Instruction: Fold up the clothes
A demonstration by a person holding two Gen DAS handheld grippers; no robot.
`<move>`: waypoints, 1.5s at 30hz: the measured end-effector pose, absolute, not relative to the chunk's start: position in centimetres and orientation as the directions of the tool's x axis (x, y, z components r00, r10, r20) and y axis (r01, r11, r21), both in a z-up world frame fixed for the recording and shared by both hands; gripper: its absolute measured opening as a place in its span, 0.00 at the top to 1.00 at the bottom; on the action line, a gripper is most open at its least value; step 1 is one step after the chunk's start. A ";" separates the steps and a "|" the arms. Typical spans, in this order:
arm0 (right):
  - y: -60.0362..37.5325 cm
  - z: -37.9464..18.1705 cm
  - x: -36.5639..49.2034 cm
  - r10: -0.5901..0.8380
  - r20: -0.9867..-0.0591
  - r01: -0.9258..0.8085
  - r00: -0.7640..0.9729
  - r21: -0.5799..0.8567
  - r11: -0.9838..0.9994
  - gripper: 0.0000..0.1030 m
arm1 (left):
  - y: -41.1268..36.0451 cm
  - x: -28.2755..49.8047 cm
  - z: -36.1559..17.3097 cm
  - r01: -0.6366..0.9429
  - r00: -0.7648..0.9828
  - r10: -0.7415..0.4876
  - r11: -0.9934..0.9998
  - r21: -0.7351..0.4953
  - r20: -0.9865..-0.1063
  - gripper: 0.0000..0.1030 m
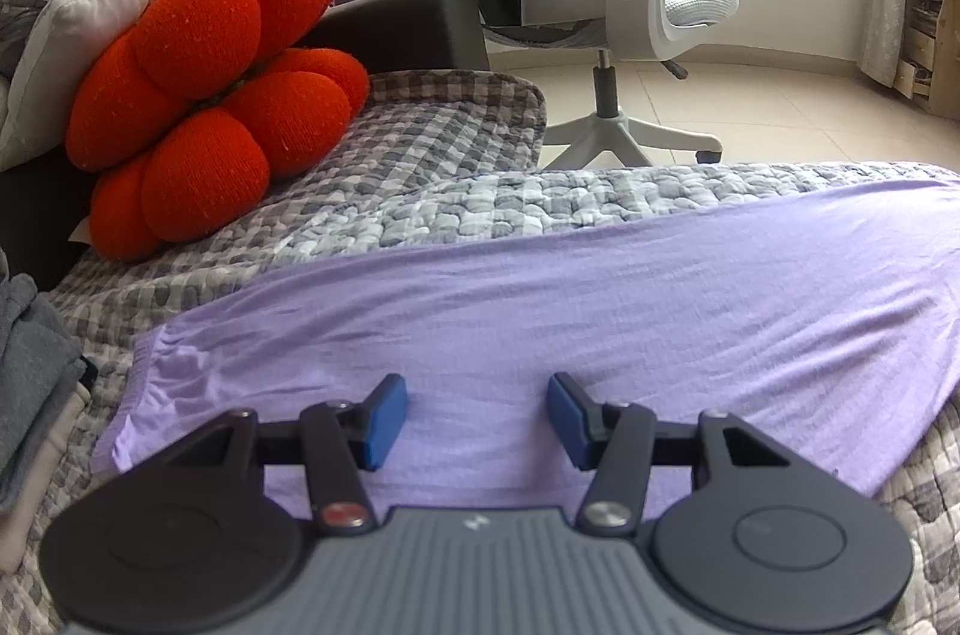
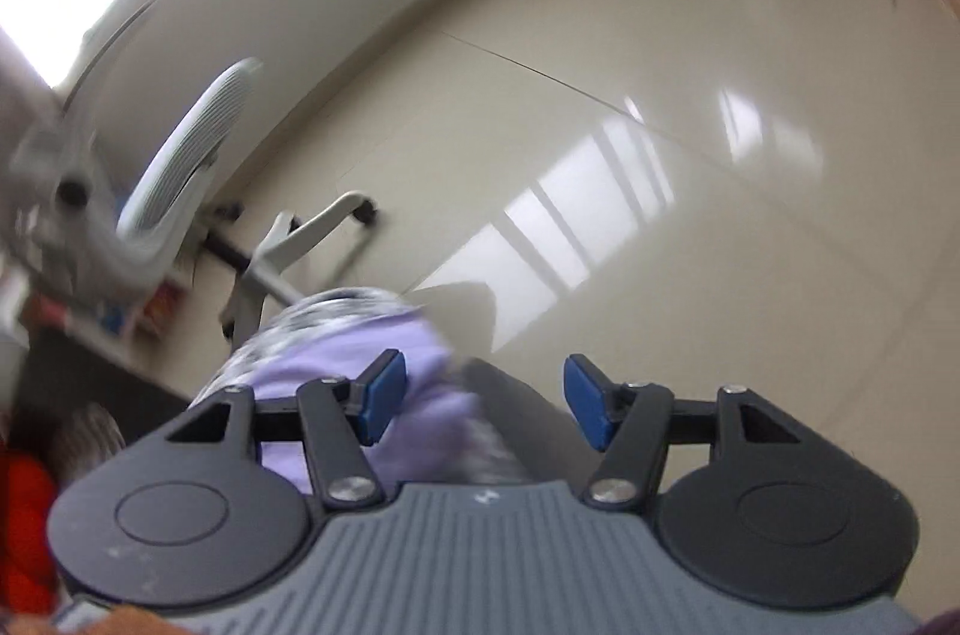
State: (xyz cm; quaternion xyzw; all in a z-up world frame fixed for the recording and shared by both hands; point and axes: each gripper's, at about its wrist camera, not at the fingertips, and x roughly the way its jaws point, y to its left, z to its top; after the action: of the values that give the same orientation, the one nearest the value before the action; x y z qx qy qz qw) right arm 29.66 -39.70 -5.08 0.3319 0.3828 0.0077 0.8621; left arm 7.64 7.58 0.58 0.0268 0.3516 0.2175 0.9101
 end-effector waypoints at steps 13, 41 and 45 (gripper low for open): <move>-41.7 -6.6 30.5 0.489 -0.525 0.254 0.697 0.818 0.516 0.39 | 5.7 8.4 2.5 -0.368 0.661 0.419 0.904 0.218 -0.622 0.45; -44.2 -8.6 28.0 0.490 -0.394 0.394 0.777 0.913 0.109 0.50 | 3.5 11.2 1.1 -0.331 0.649 0.421 0.906 0.262 -0.634 0.42; -43.8 -7.9 28.0 0.502 -0.370 0.371 0.782 0.923 0.102 0.49 | 3.1 11.3 1.1 -0.316 0.657 0.419 0.908 0.276 -0.627 0.42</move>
State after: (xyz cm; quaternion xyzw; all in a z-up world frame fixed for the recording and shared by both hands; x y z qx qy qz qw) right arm 27.97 -43.78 -7.91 0.6684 0.3267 0.0492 0.6663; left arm 11.32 3.12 1.09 0.0715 0.3612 0.2024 0.9074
